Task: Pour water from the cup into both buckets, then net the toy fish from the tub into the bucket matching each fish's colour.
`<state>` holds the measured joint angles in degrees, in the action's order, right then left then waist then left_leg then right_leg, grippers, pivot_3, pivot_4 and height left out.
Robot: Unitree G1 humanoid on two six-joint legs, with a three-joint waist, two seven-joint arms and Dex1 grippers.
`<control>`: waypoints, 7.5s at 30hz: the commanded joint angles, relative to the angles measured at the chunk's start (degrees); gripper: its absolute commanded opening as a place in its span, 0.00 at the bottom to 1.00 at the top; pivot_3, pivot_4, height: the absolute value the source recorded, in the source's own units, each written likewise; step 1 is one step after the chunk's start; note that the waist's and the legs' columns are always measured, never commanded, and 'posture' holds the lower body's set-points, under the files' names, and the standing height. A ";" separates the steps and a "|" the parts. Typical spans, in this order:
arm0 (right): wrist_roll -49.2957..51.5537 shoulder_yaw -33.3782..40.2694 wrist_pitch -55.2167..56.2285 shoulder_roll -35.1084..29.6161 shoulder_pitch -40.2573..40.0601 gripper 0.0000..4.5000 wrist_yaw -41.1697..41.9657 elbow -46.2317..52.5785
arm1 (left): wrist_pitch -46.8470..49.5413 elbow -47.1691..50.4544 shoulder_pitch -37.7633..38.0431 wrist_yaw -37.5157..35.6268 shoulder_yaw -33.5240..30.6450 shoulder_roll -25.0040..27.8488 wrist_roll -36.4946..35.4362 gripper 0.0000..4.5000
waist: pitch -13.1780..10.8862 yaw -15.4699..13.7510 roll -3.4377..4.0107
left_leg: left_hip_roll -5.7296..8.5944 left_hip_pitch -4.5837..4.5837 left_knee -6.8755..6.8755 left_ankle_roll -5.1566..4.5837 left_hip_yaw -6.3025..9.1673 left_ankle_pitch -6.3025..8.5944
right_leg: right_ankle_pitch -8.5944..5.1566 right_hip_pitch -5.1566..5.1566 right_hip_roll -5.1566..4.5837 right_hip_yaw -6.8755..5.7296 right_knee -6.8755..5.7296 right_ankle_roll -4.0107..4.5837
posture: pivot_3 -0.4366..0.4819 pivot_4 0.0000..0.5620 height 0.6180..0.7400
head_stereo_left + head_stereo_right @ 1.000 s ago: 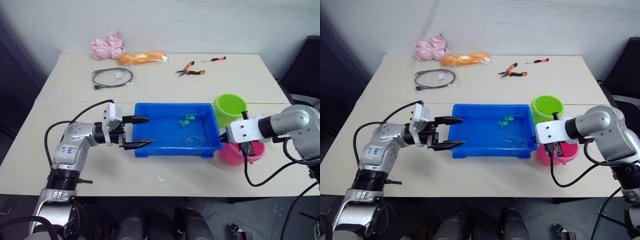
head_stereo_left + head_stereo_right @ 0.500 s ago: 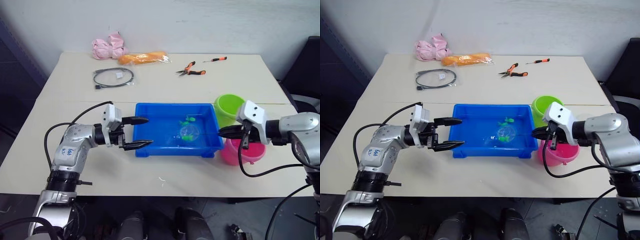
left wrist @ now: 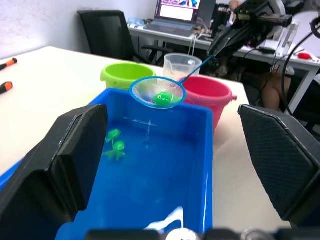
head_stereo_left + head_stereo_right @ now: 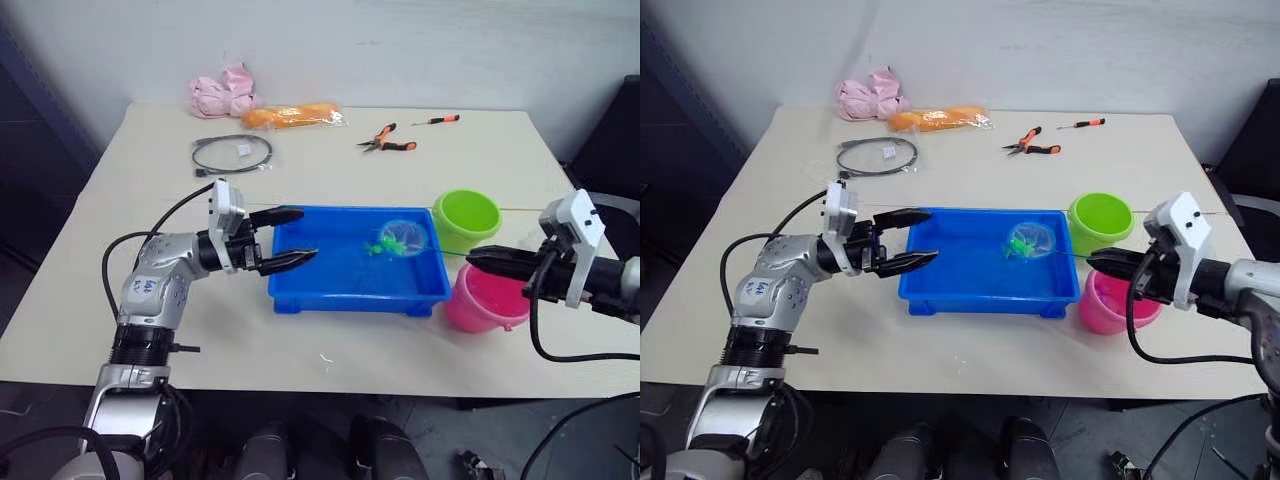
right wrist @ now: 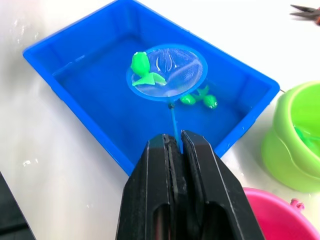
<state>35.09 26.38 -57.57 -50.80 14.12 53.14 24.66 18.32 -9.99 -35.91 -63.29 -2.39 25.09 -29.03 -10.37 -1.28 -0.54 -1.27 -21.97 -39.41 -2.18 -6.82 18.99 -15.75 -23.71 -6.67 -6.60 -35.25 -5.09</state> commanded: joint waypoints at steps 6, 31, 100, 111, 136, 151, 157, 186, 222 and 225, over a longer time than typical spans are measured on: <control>3.07 11.60 -3.24 -2.37 -1.20 0.00 -7.95 0.27 | 1.57 -0.35 -3.36 1.92 -1.54 -1.68 -1.56 0.99 | 0.00 -0.03 0.00 | 0.03 0.00 0.00 -0.02 -0.01 0.00 | 0.00 0.00 0.05 0.01 -0.01 0.00 | 0.48 0.27 1.00; -62.77 -16.41 66.76 -14.42 -11.23 0.00 -40.81 -20.69 | -0.04 2.72 -1.30 1.55 0.22 -2.71 -0.55 0.99 | 0.00 0.29 0.02 | 0.02 0.04 0.02 0.11 -0.13 -0.12 | -0.01 -0.04 0.18 0.14 -0.04 -0.03 | 0.48 0.27 1.00; -50.52 -40.23 34.70 -10.97 3.04 0.00 -15.05 0.96 | -4.10 2.07 5.48 -1.16 -1.78 5.64 1.78 0.99 | 0.00 1.18 0.04 | -0.07 -0.09 0.05 0.04 -0.11 -0.04 | 0.02 -0.15 0.14 0.05 0.10 0.04 | 0.48 0.27 1.00; -40.68 -35.43 17.03 0.32 1.81 0.00 -8.35 7.91 | -5.16 0.92 5.66 -1.87 -2.08 5.82 1.87 0.99 | 0.00 1.21 0.05 | -0.08 -0.09 0.05 0.04 -0.07 -0.04 | 0.02 -0.14 0.15 0.00 0.05 0.04 | 0.48 0.27 1.00; 0.64 6.17 -13.35 9.04 5.66 0.00 -8.11 11.00 | -1.08 2.19 -0.50 3.27 -2.20 0.58 -0.20 0.99 | 0.00 1.18 0.04 | 0.00 -0.12 0.03 -0.04 0.00 0.01 | 0.02 -0.16 0.03 0.02 -0.03 0.06 | 0.48 0.27 1.00; -22.24 -0.59 25.49 -0.16 -0.56 0.00 -17.98 -13.46 | 3.32 4.05 -3.19 7.82 -1.23 -4.67 -1.38 0.99 | 0.00 1.07 0.04 | 0.10 -0.07 0.06 -0.05 -0.14 -0.07 | 0.04 -0.16 0.10 0.08 -0.06 0.00 | 0.48 0.27 1.00; -35.34 -9.52 44.91 -2.27 -0.97 0.00 -22.84 -20.56 | 1.03 2.51 -3.86 7.77 0.00 -7.03 0.04 0.99 | 0.00 1.20 0.04 | 0.09 -0.06 0.07 -0.04 -0.17 -0.09 | 0.04 -0.16 0.11 0.08 -0.05 0.00 | 0.48 0.27 1.00; -72.49 -22.01 74.74 -11.36 -1.67 0.00 -45.07 -31.76 | 0.57 2.16 -2.78 5.57 1.46 -6.06 0.50 0.99 | 0.00 1.25 0.05 | 0.02 -0.06 0.07 0.14 -0.11 -0.21 | 0.03 -0.15 0.18 0.14 -0.04 0.00 | 0.48 0.27 1.00; -32.10 -32.18 43.57 -3.19 7.35 0.00 3.75 -9.86 | -6.01 1.10 4.09 -8.75 0.05 12.39 4.00 0.99 | -0.01 1.37 0.06 | 0.05 -0.07 0.07 -0.06 -0.08 -0.12 | 0.03 -0.15 0.06 0.04 -0.06 0.01 | 0.48 0.27 1.00; -29.74 -33.05 38.11 -3.55 9.09 0.00 7.75 -8.69 | -6.33 1.07 4.07 -7.73 -0.25 12.14 4.08 0.99 | -0.01 1.36 0.06 | 0.06 -0.08 0.05 -0.07 -0.07 -0.12 | 0.03 -0.15 0.04 0.04 -0.06 0.01 | 0.48 0.27 1.00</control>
<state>3.41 -7.03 -16.93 -53.40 22.01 58.80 13.76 12.51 -10.36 -31.96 -71.66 -1.34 37.10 -24.78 -10.38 0.08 -0.48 -1.21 -22.05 -39.36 -2.25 -6.87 18.87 -15.71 -23.85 -6.63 -6.56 -35.31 -5.07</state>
